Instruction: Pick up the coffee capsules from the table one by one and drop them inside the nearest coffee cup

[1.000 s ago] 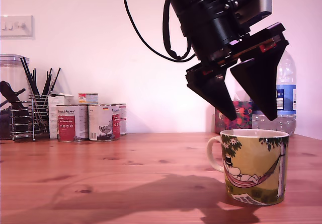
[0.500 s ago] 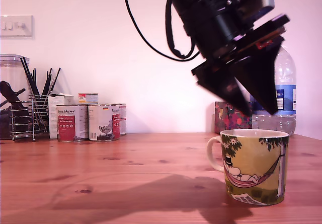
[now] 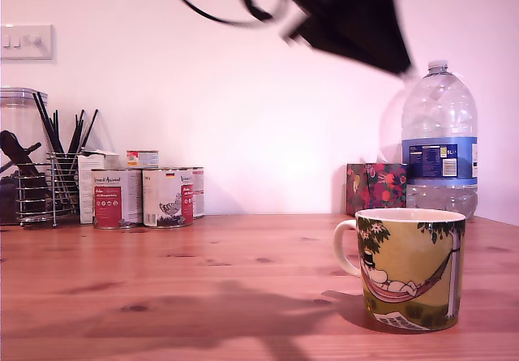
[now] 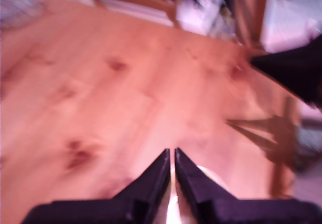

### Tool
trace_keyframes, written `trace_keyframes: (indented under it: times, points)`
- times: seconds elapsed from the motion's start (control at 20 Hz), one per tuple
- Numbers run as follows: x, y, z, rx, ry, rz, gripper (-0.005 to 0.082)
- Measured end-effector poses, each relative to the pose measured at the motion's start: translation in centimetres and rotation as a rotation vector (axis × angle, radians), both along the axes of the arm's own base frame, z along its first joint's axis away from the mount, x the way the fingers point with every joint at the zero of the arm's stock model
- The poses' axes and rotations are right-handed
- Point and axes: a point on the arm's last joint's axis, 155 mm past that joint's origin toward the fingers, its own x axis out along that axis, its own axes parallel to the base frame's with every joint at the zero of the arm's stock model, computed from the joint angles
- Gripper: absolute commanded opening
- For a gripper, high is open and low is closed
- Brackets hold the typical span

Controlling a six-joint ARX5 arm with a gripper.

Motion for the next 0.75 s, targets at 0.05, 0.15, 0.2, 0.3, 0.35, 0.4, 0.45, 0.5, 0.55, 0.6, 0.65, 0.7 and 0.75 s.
trace_keyframes:
  times: [0.05,0.15,0.2,0.3,0.35,0.4,0.45,0.5,0.55,0.6,0.65,0.7,0.75]
  points:
    - [0.5,1.1,0.0,-0.017,-0.010,0.033,-0.0024]
    - [1.3,3.5,-0.9,-0.008,-0.015,0.104,-0.0024]
    - [1.9,4.7,-1.2,-0.003,-0.020,0.141,-0.0024]
    - [2.4,6.5,-1.4,0.003,-0.033,0.193,-0.0024]
    - [2.5,7.4,-1.3,0.000,-0.038,0.209,-0.0024]
    - [2.6,8.2,-1.1,-0.002,-0.044,0.228,-0.0024]
    - [2.9,9.0,-0.8,-0.005,-0.051,0.250,-0.0024]
    - [3.2,9.5,-0.6,-0.009,-0.058,0.266,-0.0024]
    - [3.5,10.0,-0.3,-0.014,-0.063,0.278,-0.0024]
    - [3.7,10.2,-0.2,-0.015,-0.065,0.286,-0.0024]
    - [4.0,10.5,-0.2,-0.015,-0.065,0.295,-0.0024]
    - [4.1,10.6,-0.2,-0.014,-0.065,0.299,-0.0024]
    - [4.1,10.7,-0.2,-0.015,-0.065,0.300,-0.0024]
